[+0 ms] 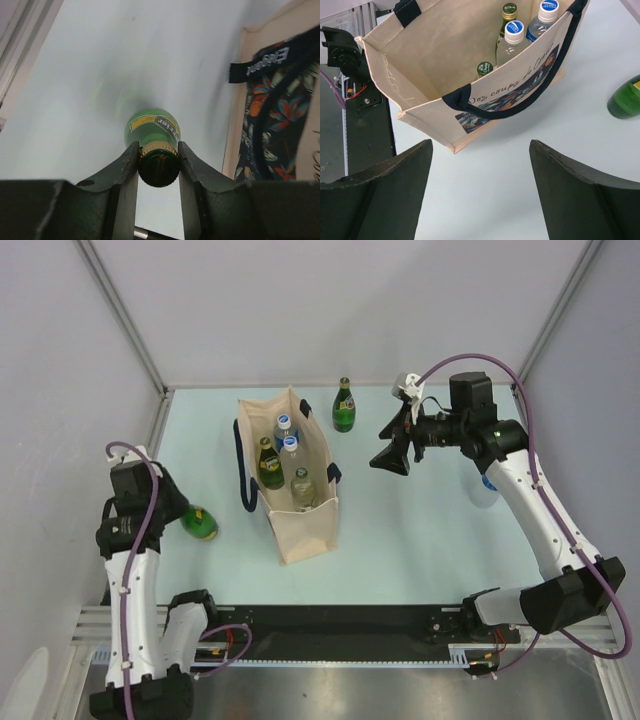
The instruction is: Place the beverage into the canvas bag
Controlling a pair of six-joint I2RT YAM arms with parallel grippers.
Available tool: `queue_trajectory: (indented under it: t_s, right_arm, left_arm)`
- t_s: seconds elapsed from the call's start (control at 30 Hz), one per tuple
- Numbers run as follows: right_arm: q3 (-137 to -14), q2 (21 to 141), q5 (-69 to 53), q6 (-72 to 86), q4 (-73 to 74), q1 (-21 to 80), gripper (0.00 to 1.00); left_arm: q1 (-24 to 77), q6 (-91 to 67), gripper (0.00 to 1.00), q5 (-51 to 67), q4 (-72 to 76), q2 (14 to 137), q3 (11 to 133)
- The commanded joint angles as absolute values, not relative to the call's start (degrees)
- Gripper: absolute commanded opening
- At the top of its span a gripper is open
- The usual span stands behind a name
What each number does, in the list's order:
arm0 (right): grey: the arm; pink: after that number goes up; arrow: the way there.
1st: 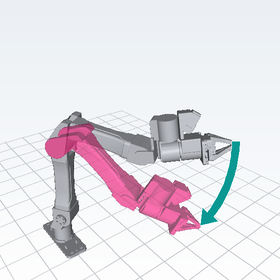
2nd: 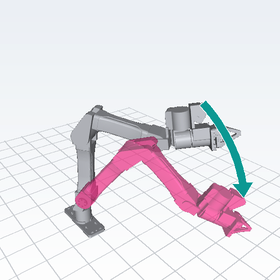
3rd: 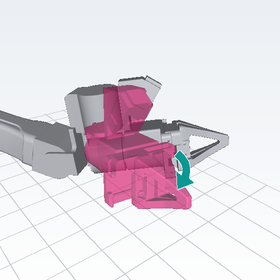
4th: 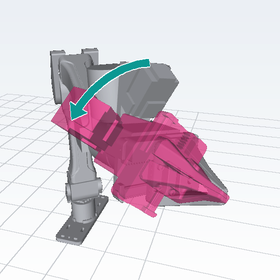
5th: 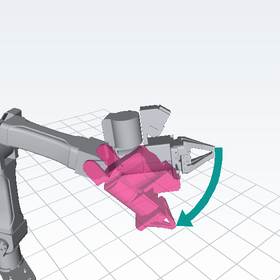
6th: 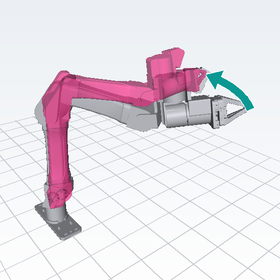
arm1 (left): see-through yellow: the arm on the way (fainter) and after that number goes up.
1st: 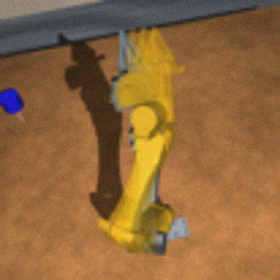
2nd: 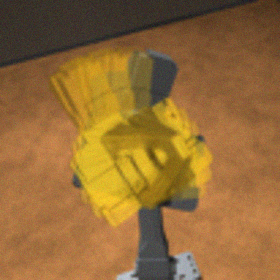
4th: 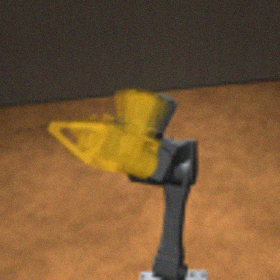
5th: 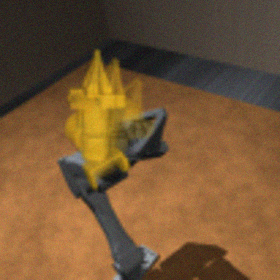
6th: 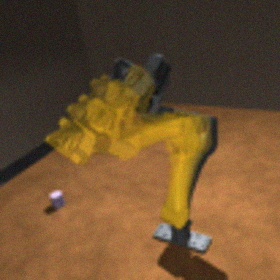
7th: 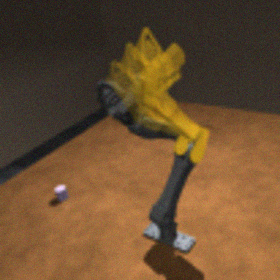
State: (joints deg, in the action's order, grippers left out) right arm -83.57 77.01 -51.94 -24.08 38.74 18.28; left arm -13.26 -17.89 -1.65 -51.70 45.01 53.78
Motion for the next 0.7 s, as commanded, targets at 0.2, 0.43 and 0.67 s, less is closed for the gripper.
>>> queue_trajectory:
  t_s: [0.2,0.43,0.67]
  right_arm:
    - [-85.25,77.25,-52.38,-23.91,38.76,18.19,0.84]
    - [-85.25,77.61,-51.77,-23.99,39.38,18.11,0.84]
    - [-84.73,77.78,-50.98,-24.26,39.64,18.11,0.84]
  left_arm:
    - [-8.09,-8.62,0.0,8.17,-45.44,40.87,71.17]
    - [-6.68,-8.69,0.0,13.35,-46.32,44.2,85.15]
    - [-5.98,-13.09,0.0,19.33,-46.32,51.06,99.73]
